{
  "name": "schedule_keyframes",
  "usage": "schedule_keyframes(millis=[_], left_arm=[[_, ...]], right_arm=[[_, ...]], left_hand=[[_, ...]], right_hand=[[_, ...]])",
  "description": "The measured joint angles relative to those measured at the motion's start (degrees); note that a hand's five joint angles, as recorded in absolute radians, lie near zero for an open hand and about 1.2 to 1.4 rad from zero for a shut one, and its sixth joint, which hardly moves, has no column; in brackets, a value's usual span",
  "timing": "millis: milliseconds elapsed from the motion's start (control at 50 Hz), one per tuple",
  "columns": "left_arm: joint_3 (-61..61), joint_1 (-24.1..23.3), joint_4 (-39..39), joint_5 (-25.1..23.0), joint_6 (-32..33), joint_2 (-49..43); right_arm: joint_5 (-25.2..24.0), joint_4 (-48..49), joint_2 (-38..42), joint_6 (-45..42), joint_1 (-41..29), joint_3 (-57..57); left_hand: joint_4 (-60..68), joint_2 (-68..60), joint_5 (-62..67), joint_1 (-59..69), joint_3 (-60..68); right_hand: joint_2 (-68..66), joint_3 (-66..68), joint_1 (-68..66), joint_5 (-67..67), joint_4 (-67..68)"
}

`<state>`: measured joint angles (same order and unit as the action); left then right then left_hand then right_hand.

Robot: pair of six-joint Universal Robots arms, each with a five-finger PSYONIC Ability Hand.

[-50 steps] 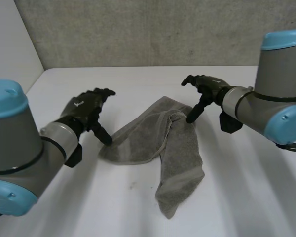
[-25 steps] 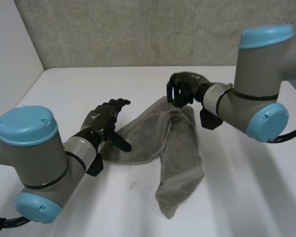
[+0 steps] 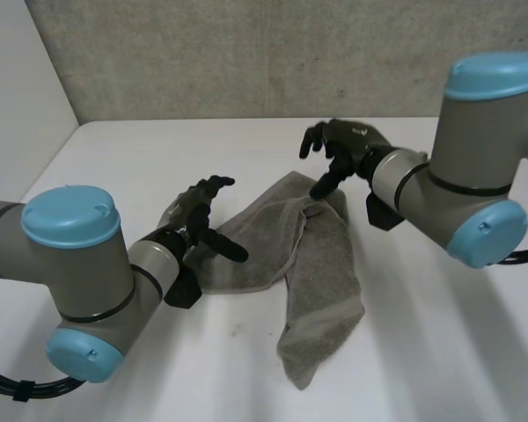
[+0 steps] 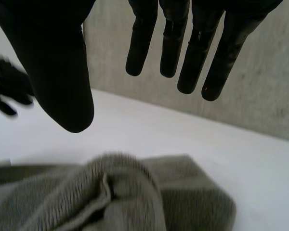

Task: Fold the towel.

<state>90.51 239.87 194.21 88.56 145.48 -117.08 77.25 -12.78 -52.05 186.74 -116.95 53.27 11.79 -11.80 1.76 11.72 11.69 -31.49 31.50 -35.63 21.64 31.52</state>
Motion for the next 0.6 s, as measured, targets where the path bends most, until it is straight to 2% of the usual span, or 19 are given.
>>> schedule_keyframes(millis=[240, 300, 340, 360, 440, 600], left_arm=[[0.56, 0.17, 0.06, 0.16, 0.17, 1.31], [0.65, 0.16, 0.12, 0.24, 0.17, 1.24], [0.69, 0.16, 0.14, 0.27, 0.17, 1.22], [0.76, 0.16, 0.17, 0.31, 0.17, 1.22], [0.86, 0.12, 0.20, 0.40, 0.17, 1.22], [0.98, 0.04, 0.37, 0.81, 0.09, 1.24]], right_arm=[[0.13, -0.91, 11.40, 0.11, 0.16, -4.95], [0.30, -1.52, 14.59, 0.12, 0.16, -7.49], [0.34, -1.84, 15.53, 0.12, 0.15, -8.55], [0.37, -2.27, 16.44, 0.12, 0.15, -9.92], [0.34, -2.88, 16.72, 0.04, 0.13, -11.61], [0.02, -2.78, 9.62, -0.45, -0.16, -9.45]], left_hand=[[0.00, 0.00, 0.01, 0.00, 0.00], [0.00, 0.00, 0.00, 0.00, 0.00], [0.00, 0.00, 0.01, 0.00, 0.00], [0.00, 0.00, 0.00, 0.00, 0.00], [0.00, 0.00, 0.00, 0.00, 0.00], [0.00, 0.01, 0.00, 0.00, 0.00]], right_hand=[[0.61, -0.57, 0.16, -0.89, -0.80], [-17.42, 17.28, -21.06, 16.74, 17.28], [-22.70, 21.71, -26.28, 21.07, 21.68], [-30.82, 30.73, -35.38, 30.00, 30.60], [-34.93, 34.58, -40.06, 33.88, 34.78], [-37.58, 37.63, -43.10, 36.77, 38.01]])
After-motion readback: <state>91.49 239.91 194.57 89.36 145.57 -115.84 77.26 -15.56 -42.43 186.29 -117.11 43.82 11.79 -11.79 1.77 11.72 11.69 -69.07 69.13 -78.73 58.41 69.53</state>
